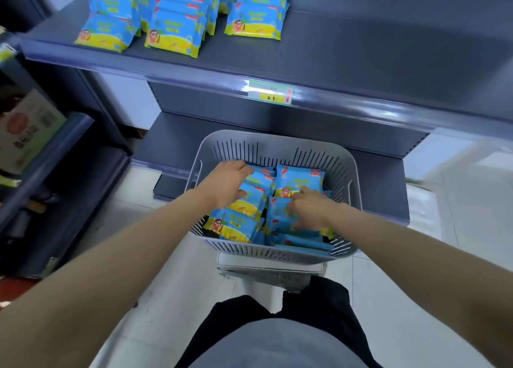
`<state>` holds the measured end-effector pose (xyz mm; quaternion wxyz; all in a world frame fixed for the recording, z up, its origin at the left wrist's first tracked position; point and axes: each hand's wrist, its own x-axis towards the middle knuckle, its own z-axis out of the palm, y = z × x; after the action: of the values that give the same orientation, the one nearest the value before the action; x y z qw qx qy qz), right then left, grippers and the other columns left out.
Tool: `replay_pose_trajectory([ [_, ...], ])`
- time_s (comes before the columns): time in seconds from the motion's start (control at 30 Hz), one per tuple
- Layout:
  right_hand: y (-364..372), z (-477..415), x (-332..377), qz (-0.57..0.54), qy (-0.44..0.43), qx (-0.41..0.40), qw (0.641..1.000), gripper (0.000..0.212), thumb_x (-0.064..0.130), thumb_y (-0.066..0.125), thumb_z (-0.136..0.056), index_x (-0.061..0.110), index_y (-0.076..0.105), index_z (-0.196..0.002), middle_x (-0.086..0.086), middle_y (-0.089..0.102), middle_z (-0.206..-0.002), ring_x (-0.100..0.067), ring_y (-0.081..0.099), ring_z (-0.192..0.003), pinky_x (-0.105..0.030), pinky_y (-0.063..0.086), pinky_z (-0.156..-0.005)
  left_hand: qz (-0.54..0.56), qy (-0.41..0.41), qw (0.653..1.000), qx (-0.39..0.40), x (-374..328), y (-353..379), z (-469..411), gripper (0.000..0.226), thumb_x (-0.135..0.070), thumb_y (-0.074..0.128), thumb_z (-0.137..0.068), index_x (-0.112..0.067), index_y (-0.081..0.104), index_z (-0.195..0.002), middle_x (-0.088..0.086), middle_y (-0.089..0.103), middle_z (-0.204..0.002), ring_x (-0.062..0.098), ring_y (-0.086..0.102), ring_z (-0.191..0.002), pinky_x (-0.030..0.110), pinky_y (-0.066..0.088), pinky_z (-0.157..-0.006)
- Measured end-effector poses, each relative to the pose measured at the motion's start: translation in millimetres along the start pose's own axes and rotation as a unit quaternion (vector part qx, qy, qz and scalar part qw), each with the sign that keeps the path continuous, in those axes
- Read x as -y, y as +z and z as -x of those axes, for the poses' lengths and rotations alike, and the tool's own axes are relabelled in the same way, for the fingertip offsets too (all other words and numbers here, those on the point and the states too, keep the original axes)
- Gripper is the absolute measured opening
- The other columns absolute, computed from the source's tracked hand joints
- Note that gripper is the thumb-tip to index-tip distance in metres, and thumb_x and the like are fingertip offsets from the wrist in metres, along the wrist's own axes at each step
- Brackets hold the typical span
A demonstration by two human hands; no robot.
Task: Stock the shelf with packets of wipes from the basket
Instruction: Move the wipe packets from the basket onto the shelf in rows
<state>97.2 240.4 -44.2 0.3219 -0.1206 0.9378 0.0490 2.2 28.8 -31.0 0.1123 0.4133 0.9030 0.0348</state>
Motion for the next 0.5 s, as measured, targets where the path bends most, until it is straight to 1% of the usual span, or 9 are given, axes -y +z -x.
replay_pose_trajectory([
  [0.07,6.6,-6.6,3.9,-0.017,0.021,0.043,0.999,0.025,0.031,0.054,-0.092,0.011,0.057,-0.107,-0.007,0.053,-0.092,-0.027,0.049,-0.089,-0.036,0.042,-0.067,-0.014,-0.014,1.000,0.023,4.6,9.0,-3.7,0.056,-0.029,0.059,-0.088,-0.012,0.037,-0.137,0.009,0.042,-0.136,0.028,0.039,-0.125,0.037,0.029,-0.104],
  [0.1,9.6,-9.9,5.0,-0.026,0.029,0.059,0.997,0.017,0.022,0.051,-0.094,0.010,0.056,-0.106,-0.006,0.051,-0.087,-0.026,0.050,-0.082,-0.035,0.042,-0.064,-0.020,-0.020,0.999,0.036,7.0,12.9,-6.0,0.056,-0.029,0.059,-0.088,-0.013,0.037,-0.137,0.009,0.041,-0.137,0.029,0.038,-0.126,0.039,0.030,-0.105],
  [0.2,6.3,-13.4,2.3,-0.040,0.044,0.073,0.996,0.020,0.012,0.045,-0.095,0.008,0.054,-0.112,-0.006,0.050,-0.087,-0.024,0.047,-0.076,-0.033,0.039,-0.060,-0.038,-0.037,0.996,0.065,15.5,21.0,-13.6,0.055,-0.028,0.059,-0.088,-0.014,0.038,-0.137,0.010,0.042,-0.136,0.029,0.040,-0.124,0.040,0.032,-0.104],
  [0.27,-7.0,-9.3,-5.5,-0.060,0.047,0.054,0.996,0.031,0.020,0.045,-0.095,0.008,0.051,-0.123,-0.011,0.055,-0.099,-0.026,0.051,-0.083,-0.032,0.039,-0.064,-0.045,-0.051,0.995,0.077,22.2,24.4,-18.5,0.054,-0.028,0.059,-0.088,-0.014,0.039,-0.136,0.011,0.043,-0.134,0.030,0.041,-0.121,0.040,0.034,-0.102],
  [0.3,-16.0,-5.6,-10.8,-0.078,0.050,0.036,0.995,0.038,0.023,0.045,-0.094,0.009,0.046,-0.129,-0.013,0.056,-0.112,-0.029,0.054,-0.094,-0.032,0.040,-0.070,-0.047,-0.058,0.993,0.087,25.0,26.0,-21.3,0.055,-0.028,0.059,-0.087,-0.013,0.038,-0.136,0.011,0.043,-0.134,0.030,0.041,-0.121,0.040,0.034,-0.101],
  [0.33,-25.9,-1.4,-16.3,-0.099,0.053,0.017,0.994,0.042,0.024,0.046,-0.093,0.010,0.042,-0.132,-0.013,0.054,-0.123,-0.030,0.054,-0.103,-0.030,0.039,-0.074,-0.049,-0.064,0.992,0.099,27.1,27.8,-24.2,0.056,-0.029,0.060,-0.087,-0.013,0.038,-0.136,0.012,0.043,-0.135,0.031,0.041,-0.122,0.040,0.034,-0.101],
  [0.37,-35.5,2.5,-21.9,-0.115,0.055,-0.003,0.992,0.039,0.024,0.047,-0.092,0.012,0.043,-0.129,-0.013,0.054,-0.126,-0.030,0.054,-0.103,-0.028,0.037,-0.074,-0.049,-0.070,0.990,0.111,28.5,29.7,-27.6,0.058,-0.029,0.060,-0.087,-0.013,0.036,-0.137,0.012,0.041,-0.136,0.031,0.040,-0.123,0.040,0.033,-0.101],
  [0.43,-53.2,9.7,-30.6,-0.133,0.065,-0.050,0.988,0.025,0.021,0.048,-0.090,0.013,0.048,-0.114,-0.013,0.059,-0.116,-0.028,0.053,-0.092,-0.028,0.037,-0.070,-0.045,-0.079,0.986,0.140,29.3,33.4,-34.1,0.065,-0.030,0.062,-0.085,-0.014,0.031,-0.141,0.012,0.038,-0.141,0.031,0.038,-0.126,0.040,0.032,-0.102],
  [0.5,-68.8,15.7,-34.4,-0.139,0.081,-0.092,0.983,0.023,0.019,0.048,-0.090,0.014,0.048,-0.112,-0.011,0.060,-0.111,-0.027,0.052,-0.086,-0.030,0.037,-0.068,-0.045,-0.082,0.982,0.163,29.7,37.0,-39.6,0.074,-0.032,0.065,-0.083,-0.014,0.027,-0.143,0.011,0.035,-0.144,0.031,0.036,-0.129,0.040,0.031,-0.104],
])
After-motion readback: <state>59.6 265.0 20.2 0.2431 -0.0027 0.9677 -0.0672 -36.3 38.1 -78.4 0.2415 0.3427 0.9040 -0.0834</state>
